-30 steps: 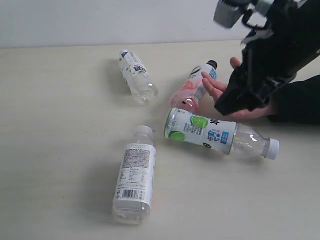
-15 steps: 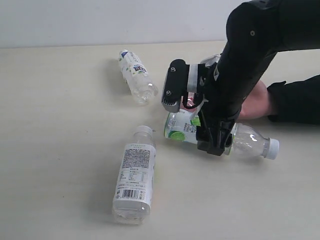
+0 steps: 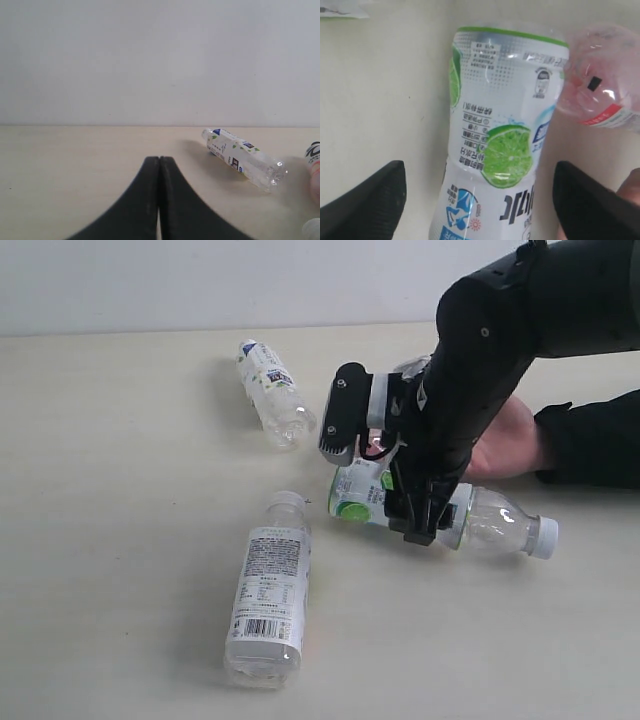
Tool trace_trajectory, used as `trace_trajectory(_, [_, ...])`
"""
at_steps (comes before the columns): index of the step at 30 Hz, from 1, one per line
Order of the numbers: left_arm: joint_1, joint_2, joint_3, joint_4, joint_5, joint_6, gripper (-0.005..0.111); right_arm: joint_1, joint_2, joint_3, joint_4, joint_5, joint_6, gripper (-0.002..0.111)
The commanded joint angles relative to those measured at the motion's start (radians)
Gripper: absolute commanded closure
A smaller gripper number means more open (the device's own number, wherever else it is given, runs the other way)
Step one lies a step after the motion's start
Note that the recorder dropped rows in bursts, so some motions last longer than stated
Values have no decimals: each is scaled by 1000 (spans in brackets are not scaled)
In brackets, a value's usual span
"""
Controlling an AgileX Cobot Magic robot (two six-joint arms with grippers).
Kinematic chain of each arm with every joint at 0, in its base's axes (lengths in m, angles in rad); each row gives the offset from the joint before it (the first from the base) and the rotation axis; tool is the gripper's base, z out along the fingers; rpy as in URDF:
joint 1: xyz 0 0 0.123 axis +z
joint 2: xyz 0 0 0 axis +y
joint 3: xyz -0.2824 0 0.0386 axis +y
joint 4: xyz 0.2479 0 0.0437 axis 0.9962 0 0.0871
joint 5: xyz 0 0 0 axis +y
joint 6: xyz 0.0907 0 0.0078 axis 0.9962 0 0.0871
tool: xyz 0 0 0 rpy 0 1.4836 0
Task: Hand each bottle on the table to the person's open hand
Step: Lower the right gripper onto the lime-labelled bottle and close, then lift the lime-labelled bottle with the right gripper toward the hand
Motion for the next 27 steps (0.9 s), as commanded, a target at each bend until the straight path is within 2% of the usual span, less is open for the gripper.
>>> trace_trajectory(1, [-5,-7,3,-8,-2,6,107,2,24,-11,-26,-31,31,32])
trace_trajectory(10, [-5,-7,3,-8,-2,6,107,2,80,-11,-95,-61,117,32])
trace_trajectory(22, [-5,-7,3,-8,-2,6,107,2,130,-11,-95,-65,117,33])
trace_trajectory(24, [-5,-7,3,-8,-2,6,107,2,130,-11,-95,-61,117,35])
trace_trajectory(27, [-5,-7,3,-8,-2,6,107,2,130,-11,-93,-51,117,48])
